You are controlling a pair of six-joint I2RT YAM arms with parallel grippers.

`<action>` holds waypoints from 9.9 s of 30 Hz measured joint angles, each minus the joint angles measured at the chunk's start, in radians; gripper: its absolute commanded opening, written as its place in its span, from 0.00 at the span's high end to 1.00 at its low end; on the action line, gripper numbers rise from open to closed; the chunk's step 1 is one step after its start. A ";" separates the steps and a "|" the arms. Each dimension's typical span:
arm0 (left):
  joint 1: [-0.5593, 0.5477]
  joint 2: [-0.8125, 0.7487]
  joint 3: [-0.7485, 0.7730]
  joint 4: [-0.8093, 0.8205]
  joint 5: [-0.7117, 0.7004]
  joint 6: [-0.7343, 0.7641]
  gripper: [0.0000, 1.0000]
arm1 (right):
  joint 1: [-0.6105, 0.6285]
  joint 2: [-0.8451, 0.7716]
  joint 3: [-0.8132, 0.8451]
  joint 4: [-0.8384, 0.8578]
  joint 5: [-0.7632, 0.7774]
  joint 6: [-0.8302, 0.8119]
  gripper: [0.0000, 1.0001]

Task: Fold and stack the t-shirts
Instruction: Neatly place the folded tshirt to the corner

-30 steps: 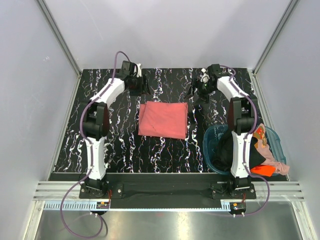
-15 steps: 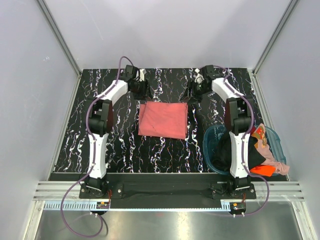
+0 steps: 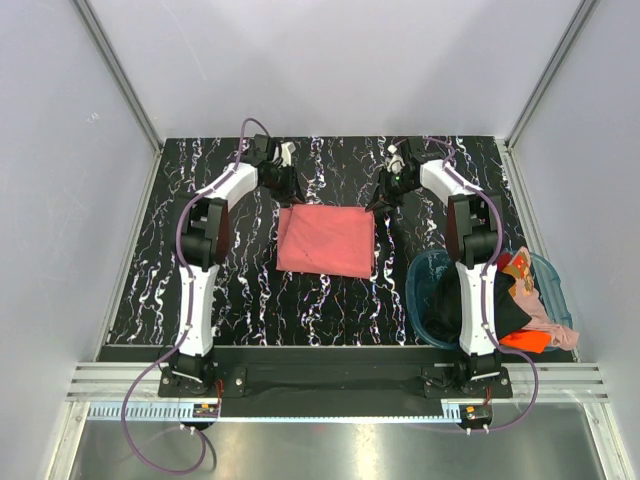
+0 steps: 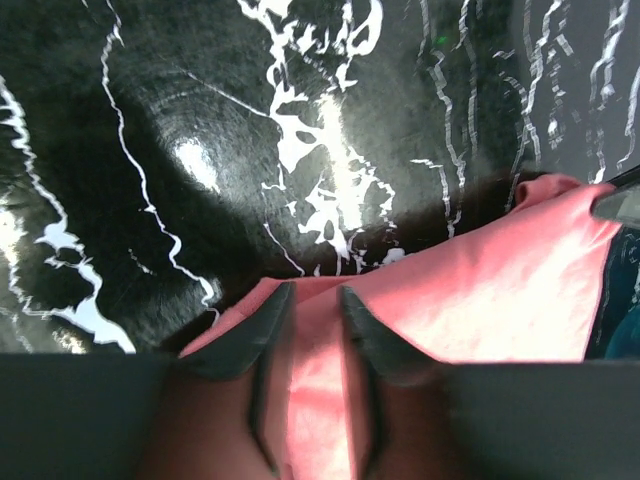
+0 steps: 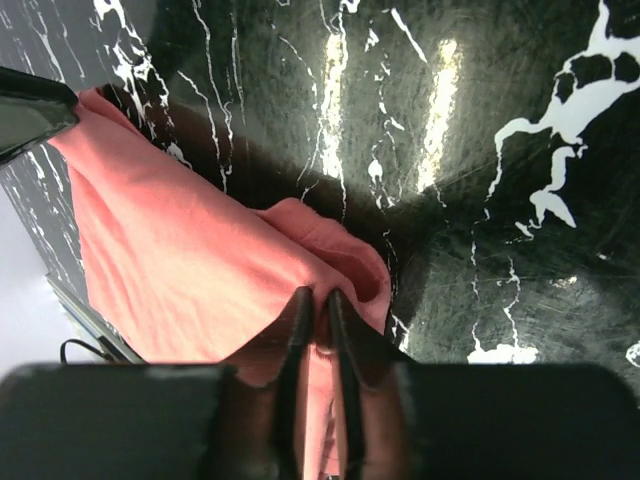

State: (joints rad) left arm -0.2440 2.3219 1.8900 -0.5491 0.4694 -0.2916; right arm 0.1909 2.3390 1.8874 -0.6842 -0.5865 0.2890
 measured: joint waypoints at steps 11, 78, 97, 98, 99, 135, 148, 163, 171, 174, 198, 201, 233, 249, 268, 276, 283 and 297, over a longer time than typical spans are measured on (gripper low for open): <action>-0.017 -0.075 -0.069 0.019 -0.027 -0.016 0.60 | 0.001 0.004 0.011 -0.001 0.011 0.006 0.99; -0.067 -0.332 -0.179 -0.093 -0.257 -0.072 0.98 | 0.063 -0.128 0.018 -0.072 0.034 0.067 1.00; -0.045 -0.345 -0.134 -0.153 -0.277 -0.060 0.67 | 0.078 -0.021 0.274 -0.244 0.269 -0.026 0.68; -0.048 -0.389 -0.178 -0.125 -0.239 -0.082 0.70 | 0.086 -0.050 0.219 -0.227 0.237 -0.008 0.76; -0.050 -0.414 -0.202 -0.105 -0.209 -0.096 0.72 | 0.094 -0.072 0.168 -0.201 0.198 0.013 0.88; -0.058 -0.592 -0.777 0.243 0.008 -0.267 0.82 | 0.274 -0.223 -0.172 0.097 -0.166 0.142 0.94; 0.000 -0.675 -1.055 0.313 0.025 -0.325 0.75 | 0.152 -0.194 -0.487 0.138 -0.185 0.116 0.94; 0.009 -0.697 -1.126 0.337 0.002 -0.370 0.72 | 0.159 -0.291 -0.557 0.183 -0.199 0.122 0.94; 0.010 -0.737 -1.145 0.322 0.015 -0.362 0.57 | 0.154 -0.304 -0.602 0.099 -0.080 0.102 0.68; 0.002 -0.783 -1.118 0.218 -0.027 -0.327 0.54 | 0.153 -0.329 -0.505 0.057 -0.029 0.080 0.38; -0.201 -1.446 -0.954 -0.311 -0.270 -0.407 0.48 | 0.140 0.002 0.005 0.076 -0.010 -0.222 0.11; -0.201 -1.463 -0.954 -0.346 -0.285 -0.414 0.46 | 0.140 0.016 0.003 0.090 -0.045 -0.210 0.14; -0.195 -1.460 -1.017 -0.439 -0.290 -0.423 0.43 | 0.071 0.124 0.477 -0.241 0.412 -0.324 1.00; -0.194 -1.297 -1.061 -0.449 -0.258 -0.378 0.43 | -0.227 0.247 0.619 -0.198 0.703 -0.655 1.00; -0.174 -0.946 -0.875 -0.457 -0.232 -0.256 0.42 | -0.407 0.397 0.722 0.138 0.689 -0.860 1.00; -0.166 -0.882 -0.835 -0.471 -0.230 -0.246 0.42 | -0.408 0.451 0.737 0.305 0.675 -0.930 1.00; -0.166 -0.851 -0.816 -0.473 -0.225 -0.247 0.42 | -0.418 0.480 0.738 0.381 0.656 -0.956 1.00; -0.166 -0.837 -0.790 -0.476 -0.215 -0.256 0.41 | -0.428 0.480 0.729 0.466 0.701 -0.877 0.00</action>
State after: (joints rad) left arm -0.4103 1.4845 1.1000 -1.0252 0.2546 -0.5476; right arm -0.2371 2.8193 2.6164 -0.2180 0.1146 -0.5880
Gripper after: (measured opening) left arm 0.588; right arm 0.994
